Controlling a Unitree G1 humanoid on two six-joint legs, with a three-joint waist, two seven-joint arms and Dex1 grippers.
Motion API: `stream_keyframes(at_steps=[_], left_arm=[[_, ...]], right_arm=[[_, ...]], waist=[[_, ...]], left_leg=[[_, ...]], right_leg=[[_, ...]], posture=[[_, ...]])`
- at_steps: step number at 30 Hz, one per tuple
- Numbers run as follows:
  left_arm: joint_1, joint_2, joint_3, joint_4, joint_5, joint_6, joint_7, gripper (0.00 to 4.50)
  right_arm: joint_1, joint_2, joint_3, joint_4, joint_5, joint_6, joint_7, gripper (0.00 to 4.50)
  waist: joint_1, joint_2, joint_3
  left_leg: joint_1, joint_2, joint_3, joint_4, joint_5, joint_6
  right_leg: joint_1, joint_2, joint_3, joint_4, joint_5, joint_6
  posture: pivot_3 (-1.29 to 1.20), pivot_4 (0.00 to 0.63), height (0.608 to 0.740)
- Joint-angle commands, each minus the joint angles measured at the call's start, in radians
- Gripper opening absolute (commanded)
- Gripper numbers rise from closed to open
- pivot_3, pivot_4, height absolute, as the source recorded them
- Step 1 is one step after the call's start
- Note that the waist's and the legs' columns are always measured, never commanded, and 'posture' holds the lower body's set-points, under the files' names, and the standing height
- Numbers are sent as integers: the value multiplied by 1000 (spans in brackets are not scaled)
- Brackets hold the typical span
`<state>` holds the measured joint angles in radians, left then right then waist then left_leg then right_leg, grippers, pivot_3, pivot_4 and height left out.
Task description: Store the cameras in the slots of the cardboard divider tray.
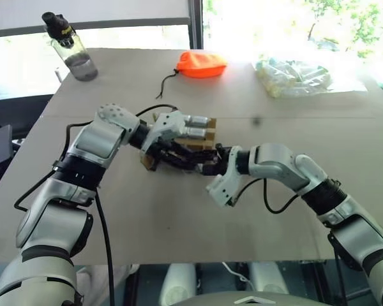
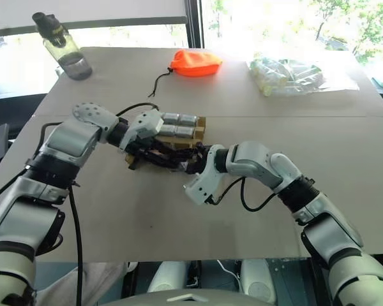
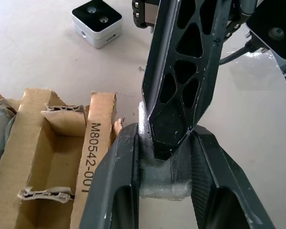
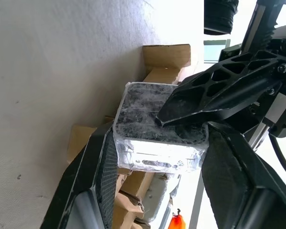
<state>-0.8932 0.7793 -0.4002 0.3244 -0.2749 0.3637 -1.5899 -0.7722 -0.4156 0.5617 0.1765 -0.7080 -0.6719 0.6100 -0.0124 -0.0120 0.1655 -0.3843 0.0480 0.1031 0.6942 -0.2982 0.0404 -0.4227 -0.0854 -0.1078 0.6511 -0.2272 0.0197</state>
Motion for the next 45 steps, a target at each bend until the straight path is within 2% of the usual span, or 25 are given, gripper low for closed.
stream_keyframes(at_steps=[1,5,6,11,16,19,24,26,29,33,45], left_arm=[[-14,-6,15,-22,-4,-5,-25,780],[-14,-8,21,-15,6,-13,-25,780],[-17,-7,21,-11,6,-16,-25,780],[-52,10,25,34,6,-68,-25,780],[-131,21,33,160,14,-244,-25,780],[-163,3,66,251,47,-378,-25,780],[-188,-20,111,347,72,-474,-24,780],[-186,-15,115,366,72,-504,-25,780],[-187,-20,129,416,80,-552,-25,780],[-204,-40,130,490,76,-592,-25,780],[-289,-73,14,653,168,-682,-25,780]], right_arm=[[-3,2,-17,-37,34,56,37,2425],[26,5,-26,-61,92,80,66,4422],[38,7,-32,-73,113,94,75,4500],[143,-17,-95,-203,305,225,163,4500],[328,-38,-238,-453,642,563,250,4500],[488,-13,-347,-573,863,736,216,4500],[704,44,-448,-691,1071,849,142,4500],[787,59,-459,-728,1104,874,114,4500],[932,62,-450,-746,1059,813,85,4500],[1044,94,-450,-768,1077,778,50,4500],[1131,117,-460,-766,1053,697,-20,4500]], waist=[[0,0,0],[0,0,0],[0,0,0],[2,0,0],[9,0,0],[13,-1,-1],[18,-2,-1],[20,-2,-1],[24,-2,-1],[25,-2,-1],[25,-4,-2]], left_leg=[[0,0,0,0,0,0],[0,0,0,0,0,0],[0,0,0,0,0,0],[-1,0,-1,1,0,0],[-4,0,-5,4,0,0],[-5,0,-6,5,0,0],[-6,-1,-8,6,0,1],[-7,-1,-9,6,0,1],[-7,-1,-9,6,-1,1],[-8,-1,-9,7,-1,1],[-8,-1,-16,8,-1,2]], right_leg=[[0,0,0,0,0,0],[0,0,0,0,0,0],[0,0,0,0,0,0],[0,0,-1,0,0,0],[0,0,-4,0,0,0],[0,0,-5,1,0,0],[0,0,-7,1,0,0],[0,0,-7,1,0,0],[0,0,-7,0,0,0],[0,0,-7,1,0,0],[0,0,-8,2,0,0]], posture=[[0,150,726],[0,150,726],[0,150,726],[0,150,726],[0,150,726],[0,150,726],[0,150,726],[0,150,726],[0,150,726],[0,150,726],[0,150,726]])
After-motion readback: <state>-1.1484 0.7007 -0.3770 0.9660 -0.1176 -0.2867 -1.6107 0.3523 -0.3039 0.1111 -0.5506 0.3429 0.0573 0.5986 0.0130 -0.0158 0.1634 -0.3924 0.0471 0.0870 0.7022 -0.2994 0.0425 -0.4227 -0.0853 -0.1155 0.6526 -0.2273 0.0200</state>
